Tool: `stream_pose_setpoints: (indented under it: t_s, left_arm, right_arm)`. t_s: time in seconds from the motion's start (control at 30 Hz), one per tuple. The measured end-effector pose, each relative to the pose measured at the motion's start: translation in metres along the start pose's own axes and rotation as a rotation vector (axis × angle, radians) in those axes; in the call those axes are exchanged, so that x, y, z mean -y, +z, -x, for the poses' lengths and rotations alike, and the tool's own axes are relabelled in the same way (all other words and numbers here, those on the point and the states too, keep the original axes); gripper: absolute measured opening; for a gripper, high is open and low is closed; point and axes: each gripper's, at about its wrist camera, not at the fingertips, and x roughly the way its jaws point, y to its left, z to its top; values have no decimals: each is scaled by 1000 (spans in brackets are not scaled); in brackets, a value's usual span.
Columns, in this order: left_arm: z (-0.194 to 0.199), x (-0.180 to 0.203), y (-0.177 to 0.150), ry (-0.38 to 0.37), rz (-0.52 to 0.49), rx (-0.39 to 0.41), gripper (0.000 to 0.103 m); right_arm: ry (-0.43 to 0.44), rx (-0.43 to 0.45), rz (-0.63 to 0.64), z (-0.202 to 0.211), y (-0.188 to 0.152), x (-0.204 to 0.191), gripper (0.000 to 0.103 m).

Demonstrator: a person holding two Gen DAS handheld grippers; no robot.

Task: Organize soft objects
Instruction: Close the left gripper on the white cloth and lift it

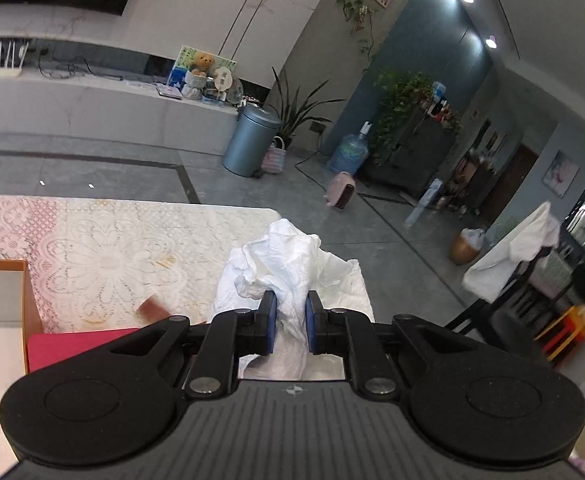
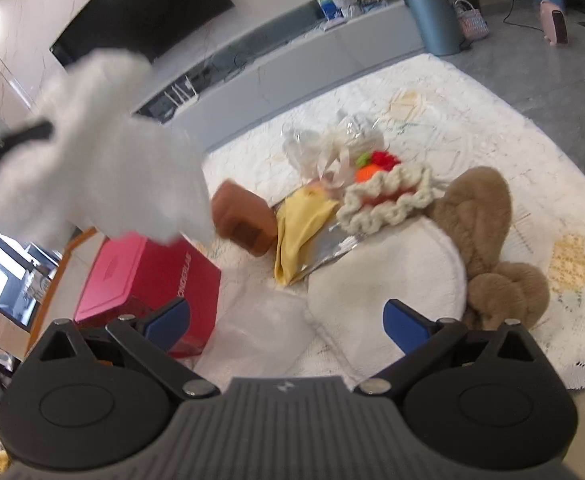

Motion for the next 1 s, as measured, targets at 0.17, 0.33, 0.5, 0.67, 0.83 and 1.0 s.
stream_pose_setpoints:
  t_s: [0.17, 0.33, 0.5, 0.67, 0.83, 1.0]
  left_arm:
    - [5, -2, 8, -34, 25, 22, 16]
    - [10, 2, 13, -11, 15, 22, 16]
    - [36, 2, 11, 56, -28, 19, 16]
    - [75, -19, 5, 113, -6, 48, 16]
    - [106, -54, -6, 179, 25, 45, 16]
    - [112, -90, -31, 241, 59, -8, 16]
  right_arm:
    - [0, -10, 5, -4, 1, -2, 101]
    - [12, -62, 8, -17, 2, -6, 101]
    - [-44, -199, -51, -41, 0, -24, 101]
    - [-25, -140, -89, -37, 2, -36, 101]
    - [-47, -142, -115, -42, 0, -37, 101]
    - [-70, -167, -117, -49, -4, -40, 101]
